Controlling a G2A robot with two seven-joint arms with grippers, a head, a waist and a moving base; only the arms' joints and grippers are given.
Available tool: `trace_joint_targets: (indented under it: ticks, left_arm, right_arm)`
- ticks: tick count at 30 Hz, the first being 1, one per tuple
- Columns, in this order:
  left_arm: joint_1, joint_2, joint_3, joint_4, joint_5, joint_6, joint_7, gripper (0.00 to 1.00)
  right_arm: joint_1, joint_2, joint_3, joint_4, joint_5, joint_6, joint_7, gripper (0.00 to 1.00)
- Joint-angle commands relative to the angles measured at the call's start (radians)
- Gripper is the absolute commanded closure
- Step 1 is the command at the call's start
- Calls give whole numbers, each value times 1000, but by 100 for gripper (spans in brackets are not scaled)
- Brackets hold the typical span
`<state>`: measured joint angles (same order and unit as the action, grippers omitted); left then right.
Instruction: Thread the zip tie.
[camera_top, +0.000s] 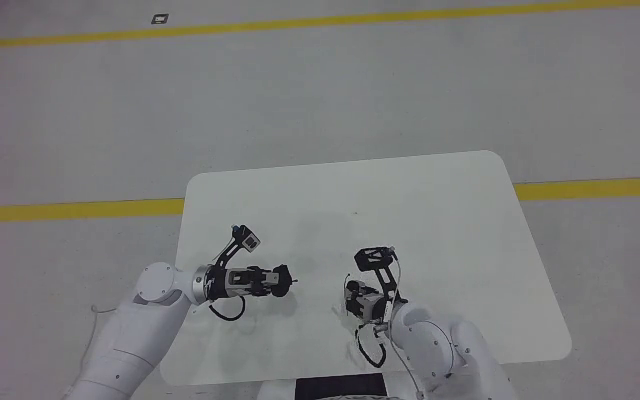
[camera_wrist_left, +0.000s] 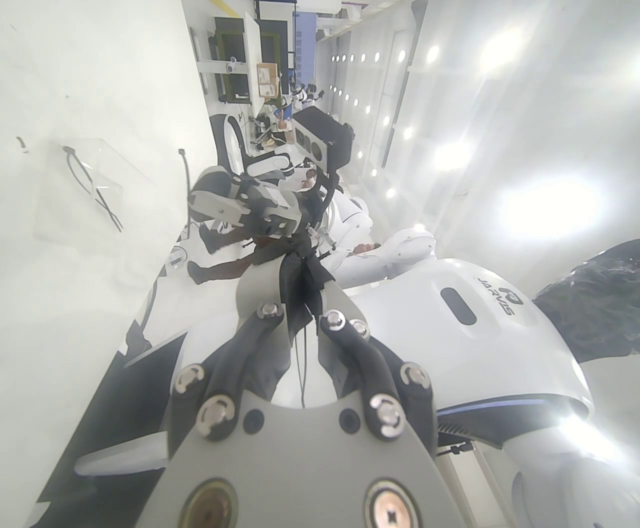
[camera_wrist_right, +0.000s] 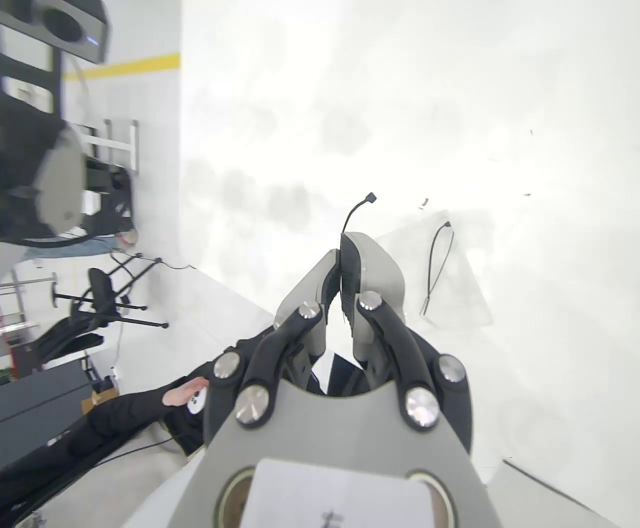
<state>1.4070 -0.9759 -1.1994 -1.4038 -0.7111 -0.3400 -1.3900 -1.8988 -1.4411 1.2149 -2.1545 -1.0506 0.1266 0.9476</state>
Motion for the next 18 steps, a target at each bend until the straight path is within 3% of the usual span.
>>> trace_joint_targets:
  ticks: [1, 13, 18]
  left_arm:
    - [0, 0, 0, 0, 0, 0, 0, 100]
    - [0, 0, 0, 0, 0, 0, 0, 100]
    - [0, 0, 0, 0, 0, 0, 0, 100]
  right_arm:
    - [-9, 2, 10, -4, 23, -19, -11, 100]
    - [-8, 2, 10, -3, 26, -19, -19, 100]
    - [-53, 7, 21, -34, 115, -97, -220, 100]
